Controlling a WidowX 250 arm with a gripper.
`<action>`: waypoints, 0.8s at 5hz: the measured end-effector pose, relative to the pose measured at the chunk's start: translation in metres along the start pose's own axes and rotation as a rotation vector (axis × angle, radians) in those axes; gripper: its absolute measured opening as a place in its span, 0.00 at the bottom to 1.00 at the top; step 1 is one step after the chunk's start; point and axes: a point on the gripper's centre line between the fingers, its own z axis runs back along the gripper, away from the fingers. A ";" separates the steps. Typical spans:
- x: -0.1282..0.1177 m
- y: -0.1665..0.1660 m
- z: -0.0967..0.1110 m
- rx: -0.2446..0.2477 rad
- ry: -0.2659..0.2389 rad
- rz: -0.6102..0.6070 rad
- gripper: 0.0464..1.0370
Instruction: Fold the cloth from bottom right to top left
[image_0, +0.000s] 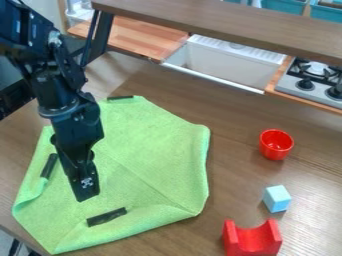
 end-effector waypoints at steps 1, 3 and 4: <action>-0.002 -0.001 -0.005 -0.013 0.015 0.008 0.96; 0.005 -0.007 -0.018 0.003 0.032 0.002 0.96; 0.007 -0.010 -0.023 0.005 0.046 0.002 0.95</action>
